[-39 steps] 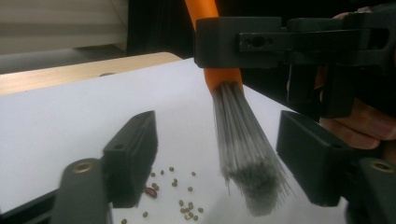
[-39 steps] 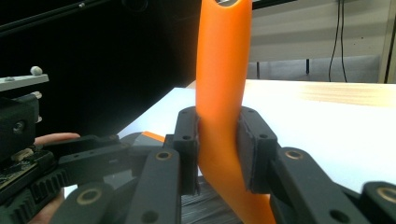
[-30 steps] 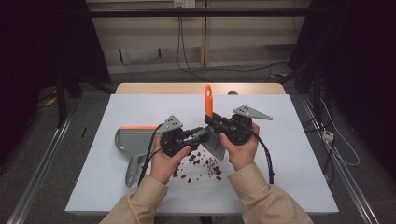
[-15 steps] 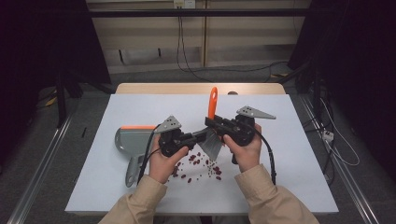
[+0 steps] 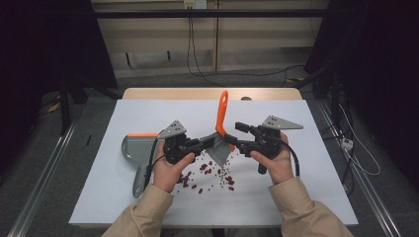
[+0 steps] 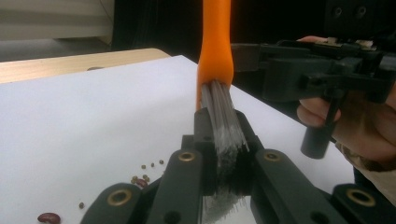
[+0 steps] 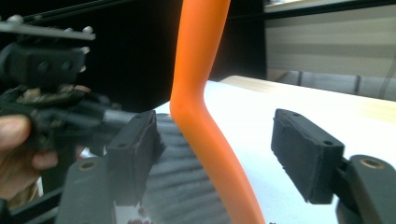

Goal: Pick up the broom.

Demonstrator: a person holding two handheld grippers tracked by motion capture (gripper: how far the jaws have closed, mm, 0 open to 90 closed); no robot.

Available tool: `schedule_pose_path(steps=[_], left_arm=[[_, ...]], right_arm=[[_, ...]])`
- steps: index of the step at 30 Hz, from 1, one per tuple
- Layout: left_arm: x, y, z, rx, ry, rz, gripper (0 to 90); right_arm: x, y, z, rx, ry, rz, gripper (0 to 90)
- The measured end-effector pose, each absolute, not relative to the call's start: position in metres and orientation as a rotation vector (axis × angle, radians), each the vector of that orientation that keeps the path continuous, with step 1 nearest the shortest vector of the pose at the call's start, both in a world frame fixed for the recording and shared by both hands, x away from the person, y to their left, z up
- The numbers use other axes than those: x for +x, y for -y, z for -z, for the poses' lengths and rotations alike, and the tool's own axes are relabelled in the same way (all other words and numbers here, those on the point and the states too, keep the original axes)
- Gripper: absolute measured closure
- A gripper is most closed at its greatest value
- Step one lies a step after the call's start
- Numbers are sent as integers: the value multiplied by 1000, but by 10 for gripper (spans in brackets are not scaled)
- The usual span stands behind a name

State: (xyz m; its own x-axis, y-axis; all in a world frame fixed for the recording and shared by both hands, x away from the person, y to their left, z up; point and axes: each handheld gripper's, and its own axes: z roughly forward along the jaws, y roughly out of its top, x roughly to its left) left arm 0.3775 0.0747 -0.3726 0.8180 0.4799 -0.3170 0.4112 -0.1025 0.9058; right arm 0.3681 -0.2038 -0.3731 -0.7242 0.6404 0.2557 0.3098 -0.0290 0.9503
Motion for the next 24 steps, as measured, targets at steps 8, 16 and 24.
schedule_pose_path(steps=[8, 16, 24], left_arm=[[378, -74, 373, 1732, -690, -66, 849], [379, -74, 373, 1741, -676, -56, 849], [378, -73, 373, 1728, -664, -31, 849]], right_arm=[[371, 220, 388, 1002, -2061, -1772, 257], [376, 219, 395, 980, -2139, -1790, 255], [383, 217, 401, 984, -2162, -1816, 318]])
